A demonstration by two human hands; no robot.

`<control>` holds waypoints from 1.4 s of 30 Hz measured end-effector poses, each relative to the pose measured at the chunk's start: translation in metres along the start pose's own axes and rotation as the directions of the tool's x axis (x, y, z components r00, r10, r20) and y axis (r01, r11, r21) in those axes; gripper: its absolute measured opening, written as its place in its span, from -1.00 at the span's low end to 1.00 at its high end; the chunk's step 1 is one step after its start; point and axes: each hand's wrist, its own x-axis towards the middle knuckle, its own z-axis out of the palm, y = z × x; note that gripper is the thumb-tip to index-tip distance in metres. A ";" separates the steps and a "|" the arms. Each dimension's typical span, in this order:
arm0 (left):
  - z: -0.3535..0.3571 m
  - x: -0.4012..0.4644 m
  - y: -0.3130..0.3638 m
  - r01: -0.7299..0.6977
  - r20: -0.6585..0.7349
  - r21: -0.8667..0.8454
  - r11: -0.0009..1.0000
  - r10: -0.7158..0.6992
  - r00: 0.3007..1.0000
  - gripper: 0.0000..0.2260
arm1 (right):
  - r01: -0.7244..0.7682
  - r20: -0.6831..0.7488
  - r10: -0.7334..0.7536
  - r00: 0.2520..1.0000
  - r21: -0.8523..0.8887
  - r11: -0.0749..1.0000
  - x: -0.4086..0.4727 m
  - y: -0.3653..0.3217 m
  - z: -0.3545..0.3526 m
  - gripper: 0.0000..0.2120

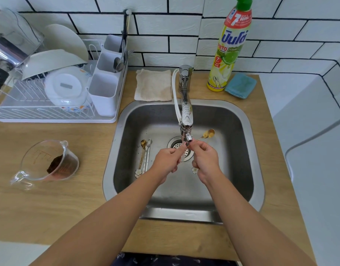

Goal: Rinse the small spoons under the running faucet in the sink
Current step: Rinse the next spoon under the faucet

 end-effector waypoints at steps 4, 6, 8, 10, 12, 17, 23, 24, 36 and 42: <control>-0.002 0.000 0.003 0.143 0.152 -0.136 0.980 -0.122 0.981 -0.55 | 0.008 -0.025 -0.008 1.000 0.020 1.000 -0.002 -0.002 0.000 -0.80; -0.004 -0.002 0.002 0.164 0.235 -0.283 0.945 -0.098 0.967 -0.70 | 0.007 -0.064 -0.005 0.998 0.038 0.999 -0.003 -0.004 0.001 -0.82; -0.006 -0.004 -0.003 -0.011 0.204 -0.170 0.985 0.046 0.978 -0.83 | 0.005 -0.111 -0.004 0.994 0.009 1.000 -0.004 -0.006 0.000 -0.81; -0.007 -0.007 -0.007 -0.217 0.162 0.094 0.972 0.200 0.966 -0.89 | 0.018 -0.130 -0.019 0.991 -0.009 1.000 -0.005 -0.009 0.002 -0.80; -0.004 -0.006 -0.008 -0.300 0.139 0.216 0.929 0.275 0.952 -0.87 | 0.026 -0.133 -0.025 0.991 0.006 1.000 -0.007 -0.011 0.006 -0.80; -0.001 0.000 -0.002 -0.088 0.002 0.006 0.996 0.088 0.996 -0.63 | 0.005 -0.085 -0.004 0.996 0.013 1.000 -0.011 -0.015 0.016 -0.82; -0.006 -0.003 -0.006 -0.016 0.187 -0.122 0.992 0.039 0.982 -0.73 | 0.019 -0.081 -0.017 0.997 0.020 1.000 -0.011 -0.015 0.013 -0.84; -0.007 -0.004 -0.007 -0.009 0.238 -0.137 0.990 0.042 0.970 -0.78 | 0.020 -0.084 -0.018 0.996 0.028 0.999 -0.010 -0.016 0.011 -0.84; -0.004 -0.003 -0.003 -0.012 0.094 -0.077 0.997 0.019 0.995 -0.78 | -0.029 -0.034 0.030 0.999 0.047 0.998 -0.012 -0.020 0.016 -0.77; 0.019 -0.016 -0.007 -0.076 0.158 -0.088 0.993 0.090 0.983 -0.81 | -0.091 0.096 0.071 0.993 0.222 0.971 -0.003 -0.016 0.009 -0.69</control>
